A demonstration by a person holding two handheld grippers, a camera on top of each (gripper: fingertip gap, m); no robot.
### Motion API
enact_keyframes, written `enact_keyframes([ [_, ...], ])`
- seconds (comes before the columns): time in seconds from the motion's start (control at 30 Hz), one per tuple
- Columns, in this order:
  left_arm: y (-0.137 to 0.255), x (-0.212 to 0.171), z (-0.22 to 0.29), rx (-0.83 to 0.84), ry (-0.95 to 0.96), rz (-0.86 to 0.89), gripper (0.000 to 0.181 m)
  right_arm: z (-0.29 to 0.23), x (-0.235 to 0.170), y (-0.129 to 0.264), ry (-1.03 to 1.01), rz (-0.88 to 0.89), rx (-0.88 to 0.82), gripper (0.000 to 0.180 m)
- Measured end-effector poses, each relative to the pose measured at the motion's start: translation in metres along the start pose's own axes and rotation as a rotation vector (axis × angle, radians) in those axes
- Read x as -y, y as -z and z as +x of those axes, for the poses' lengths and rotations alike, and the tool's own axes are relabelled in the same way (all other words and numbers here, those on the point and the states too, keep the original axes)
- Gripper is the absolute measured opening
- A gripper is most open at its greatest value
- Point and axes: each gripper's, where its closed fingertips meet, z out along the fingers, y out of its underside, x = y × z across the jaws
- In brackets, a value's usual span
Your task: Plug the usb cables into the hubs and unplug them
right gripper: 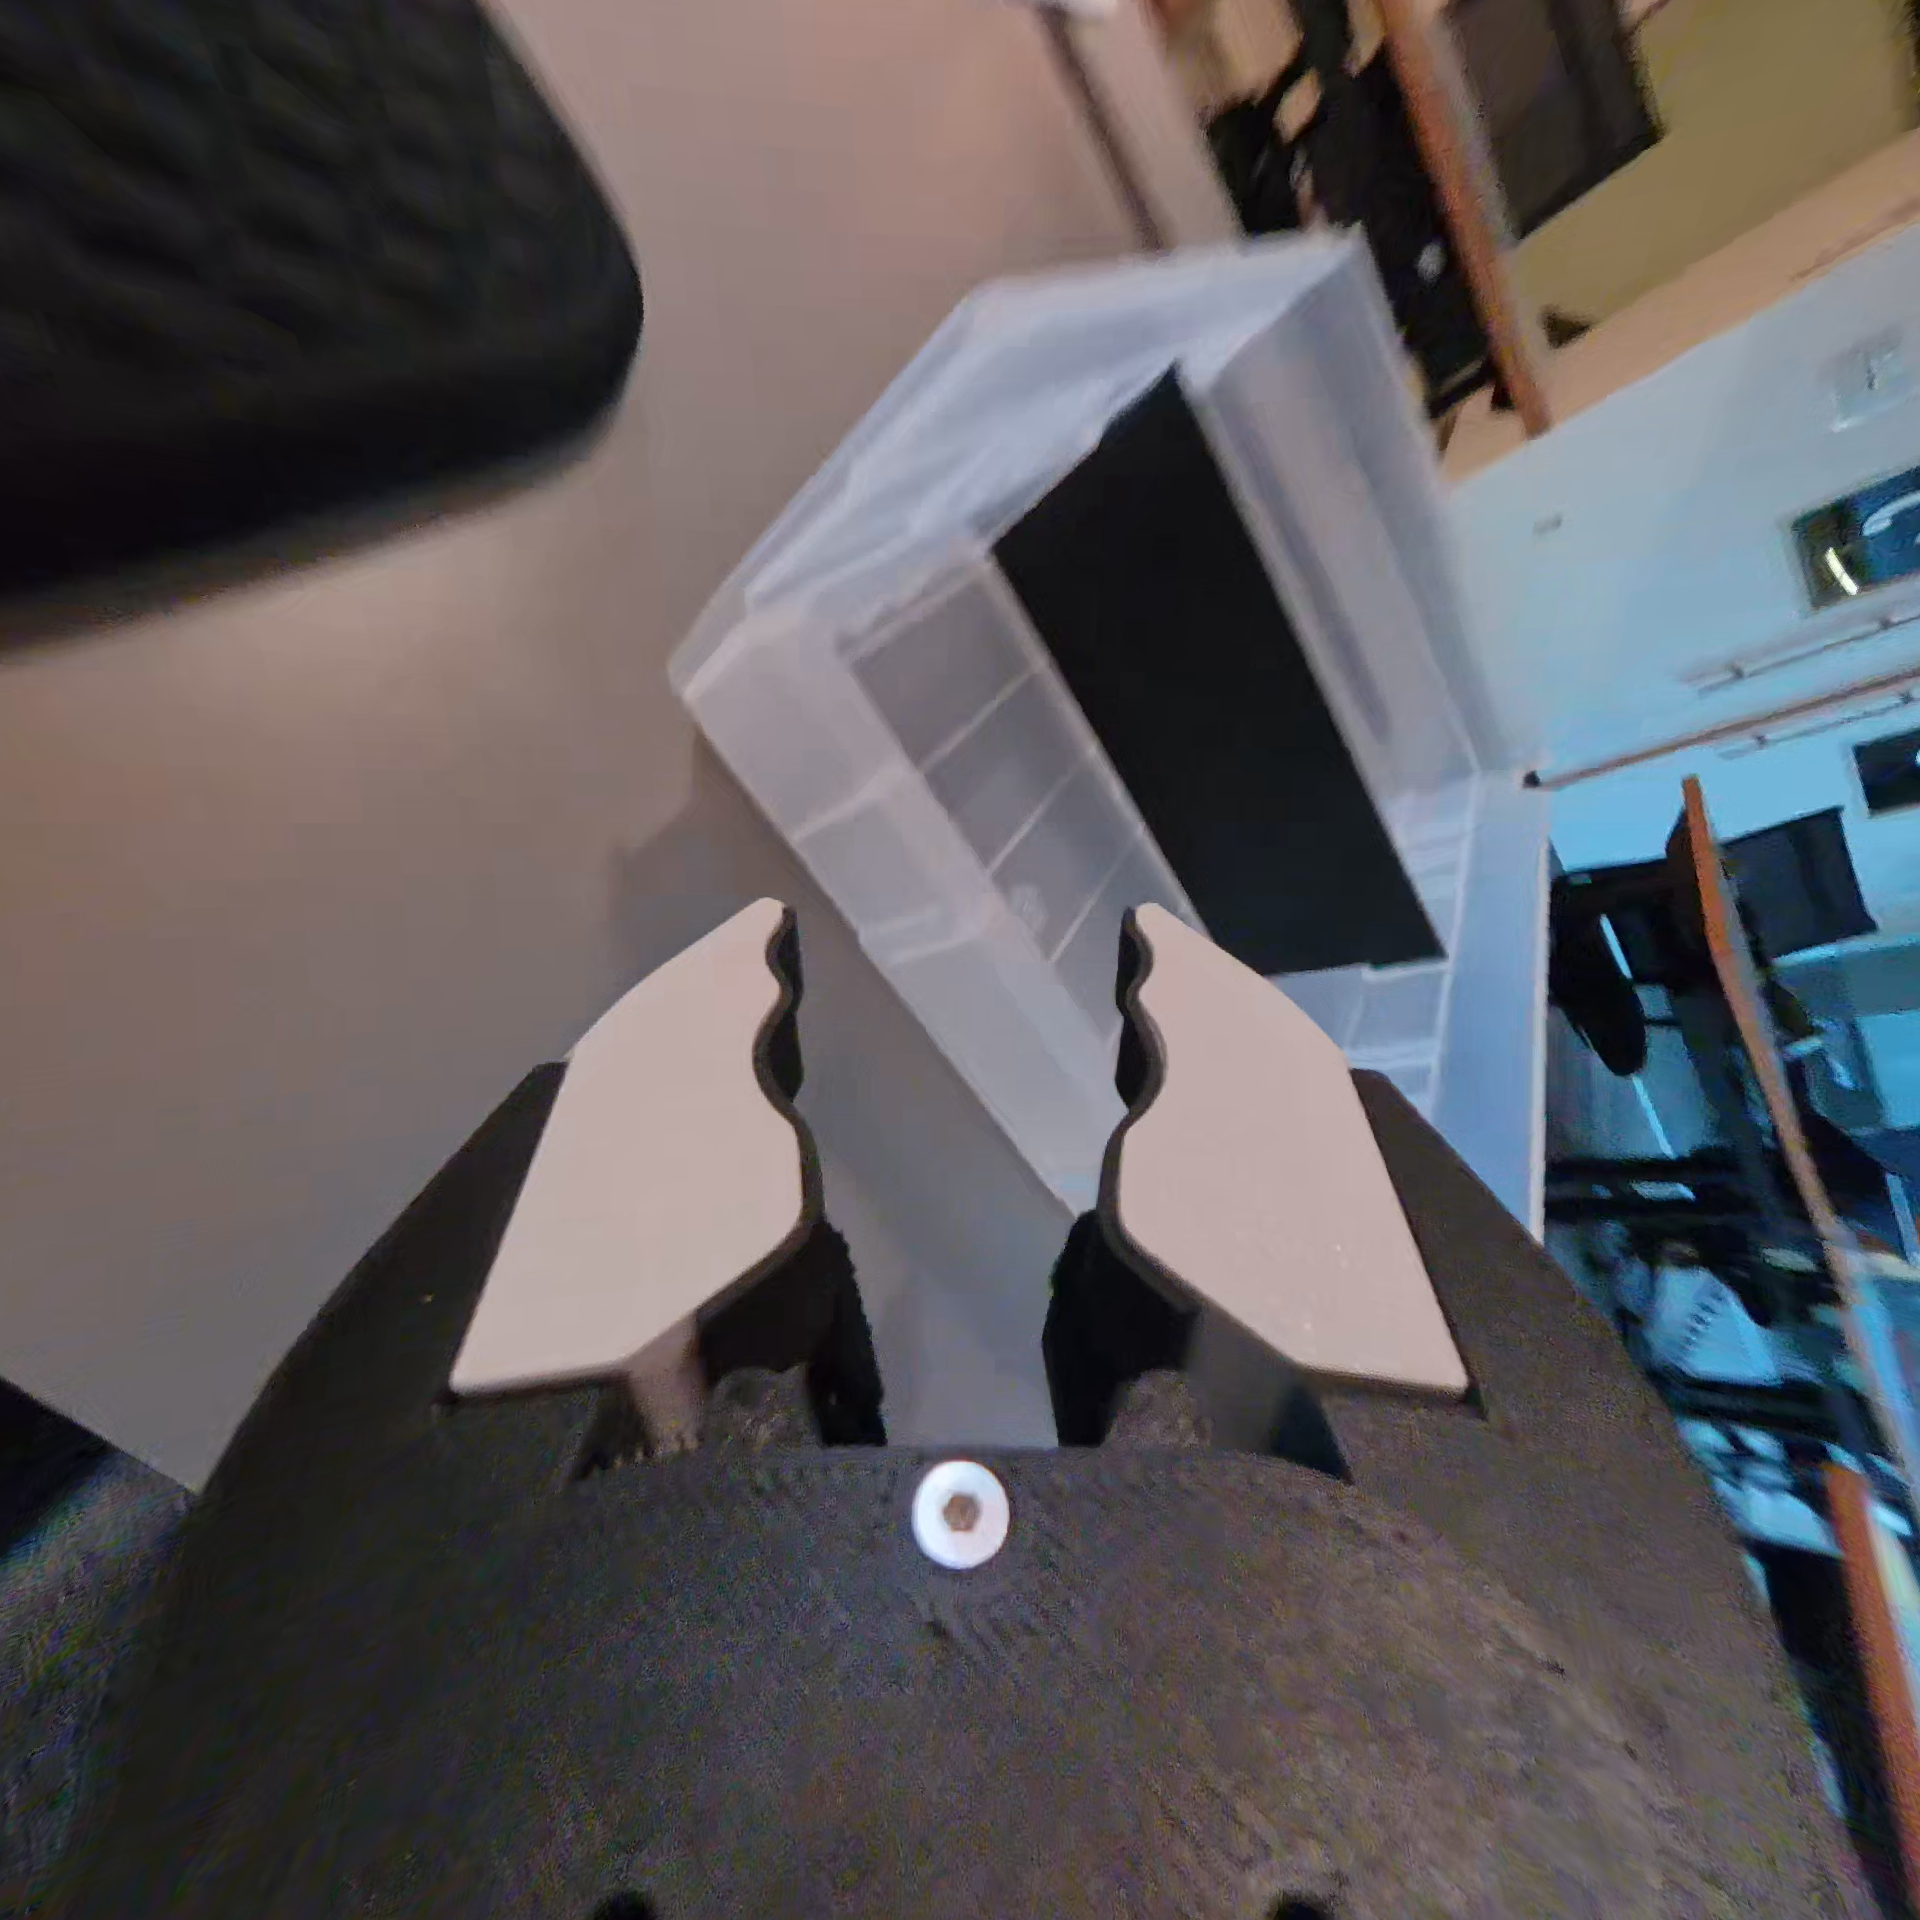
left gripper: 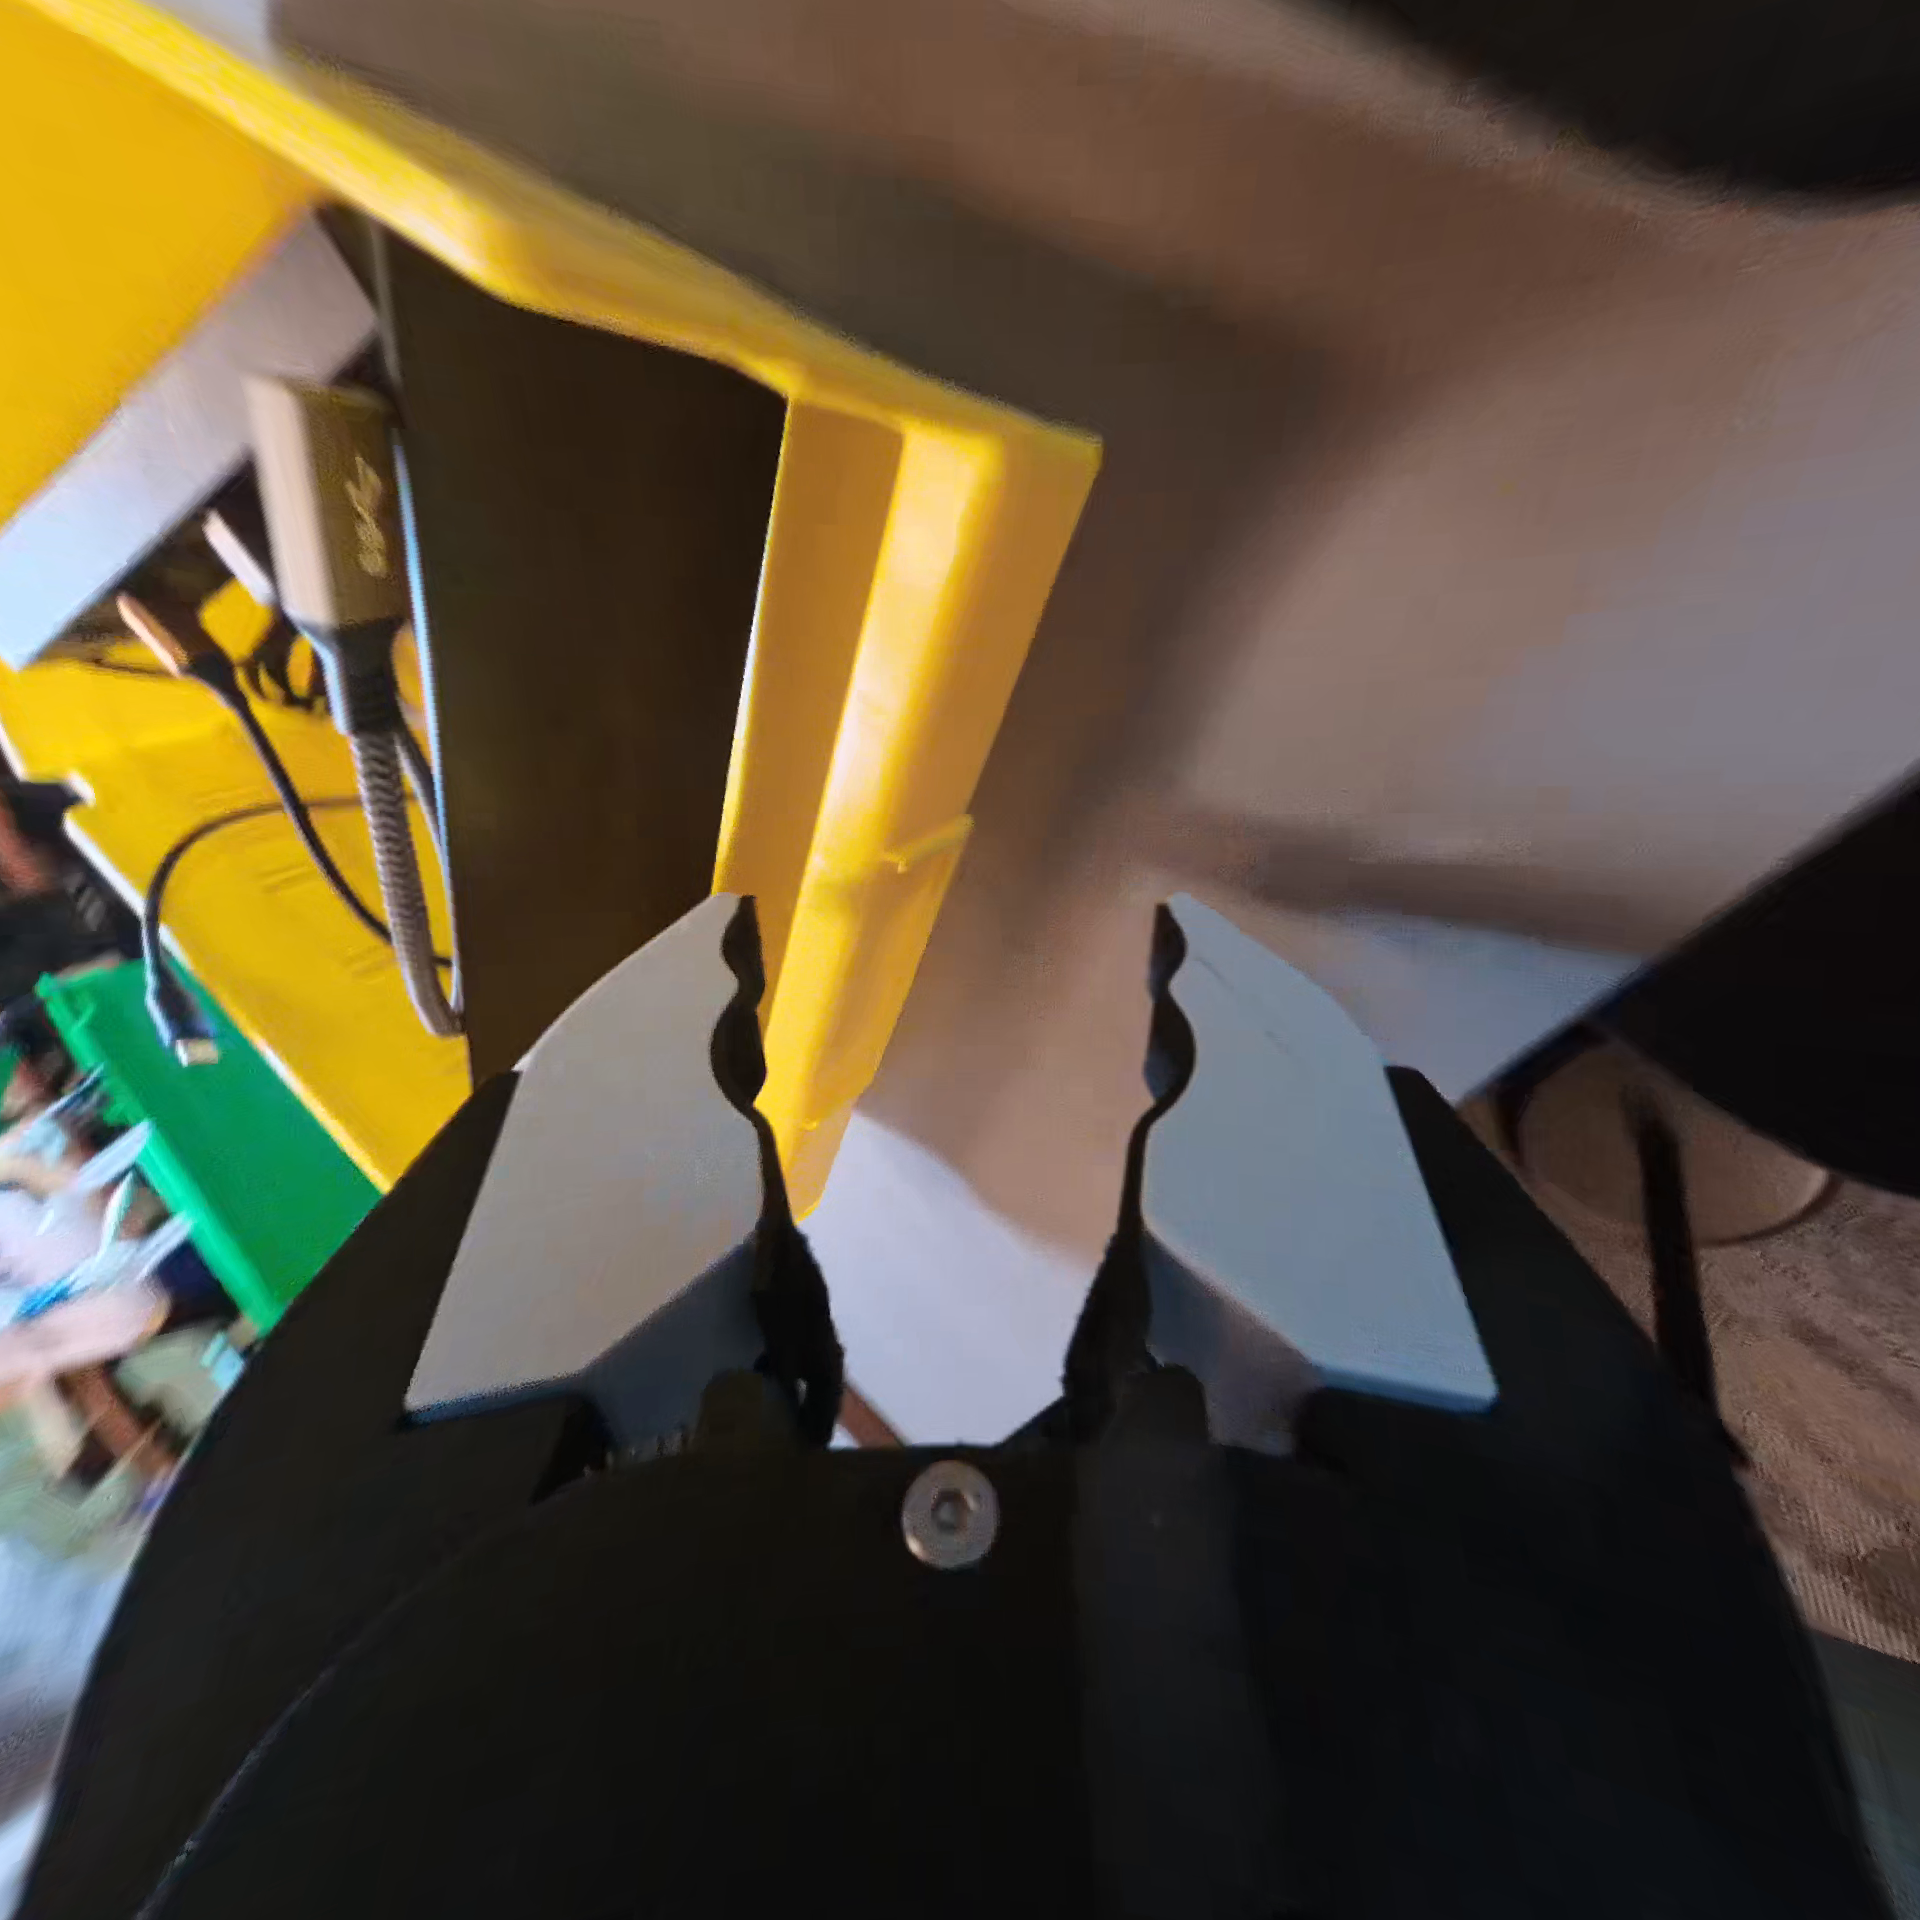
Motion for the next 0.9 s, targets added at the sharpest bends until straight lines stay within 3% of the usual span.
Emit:
enact_keyframes([
  [0.17, 0.064, 0.059, -0.021, -0.036, 0.156, 0.564, 0.084, 0.022, 0.08, 0.038, -0.14, 0.481, -0.067, 0.063],
  [0.27, 0.103, 0.076, -0.086, 0.146, 0.486, 0.901, 0.085, 0.03, 0.126, 0.059, -0.205, 0.736, -0.09, 0.063],
  [0.37, 0.113, 0.069, -0.144, 0.267, 0.805, 1.091, 0.084, 0.023, 0.158, 0.057, -0.231, 0.844, -0.039, 0.065],
  [0.43, 0.088, 0.066, -0.164, 0.193, 0.919, 1.044, 0.084, 0.01, 0.168, 0.043, -0.203, 0.806, 0.014, 0.068],
  [0.53, 0.034, 0.068, -0.174, -0.049, 0.998, 0.875, 0.084, -0.009, 0.172, 0.024, -0.132, 0.706, 0.062, 0.073],
  [0.67, -0.022, 0.063, -0.182, -0.272, 1.054, 0.651, 0.079, -0.005, 0.178, 0.025, -0.153, 0.741, 0.043, 0.07],
  [0.73, -0.052, 0.052, -0.181, -0.286, 0.979, 0.486, 0.072, 0.0, 0.176, 0.028, -0.155, 0.757, 0.013, 0.068],
  [0.9, -0.09, 0.032, -0.177, -0.173, 0.613, 0.278, 0.053, 0.01, 0.168, 0.033, -0.154, 0.758, -0.044, 0.064],
])
